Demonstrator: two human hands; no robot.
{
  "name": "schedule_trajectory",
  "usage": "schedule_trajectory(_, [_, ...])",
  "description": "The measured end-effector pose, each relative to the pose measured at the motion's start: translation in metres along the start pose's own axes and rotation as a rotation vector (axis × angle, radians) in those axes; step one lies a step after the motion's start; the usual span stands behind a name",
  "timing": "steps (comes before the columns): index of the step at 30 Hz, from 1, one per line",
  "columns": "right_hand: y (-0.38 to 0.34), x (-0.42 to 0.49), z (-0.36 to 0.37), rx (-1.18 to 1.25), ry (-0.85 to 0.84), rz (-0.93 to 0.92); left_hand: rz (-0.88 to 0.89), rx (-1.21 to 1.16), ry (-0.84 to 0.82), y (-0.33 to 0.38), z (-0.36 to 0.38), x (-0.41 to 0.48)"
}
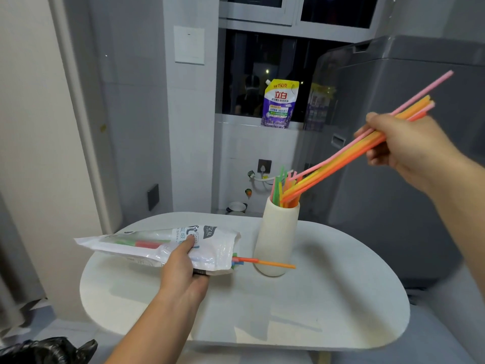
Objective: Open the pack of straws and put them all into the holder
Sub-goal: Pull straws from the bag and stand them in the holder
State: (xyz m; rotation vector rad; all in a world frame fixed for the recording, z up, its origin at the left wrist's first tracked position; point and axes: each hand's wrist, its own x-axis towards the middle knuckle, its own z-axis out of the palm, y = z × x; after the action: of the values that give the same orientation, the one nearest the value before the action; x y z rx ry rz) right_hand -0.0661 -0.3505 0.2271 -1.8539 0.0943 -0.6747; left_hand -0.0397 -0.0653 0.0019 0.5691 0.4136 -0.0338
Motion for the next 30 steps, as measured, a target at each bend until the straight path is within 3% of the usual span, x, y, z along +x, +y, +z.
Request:
schedule_trajectory(9, [-0.004, 0.012, 0.029, -0.23, -0.063, 0.014, -0.002, 0.008, 0.002, -0.002, -0.001, 0.0])
schedule_trajectory(30, [0.003, 0.03, 0.09, -0.503, -0.24, 0.076, 0.015, 0.023, -0.004, -0.002, 0.002, -0.006])
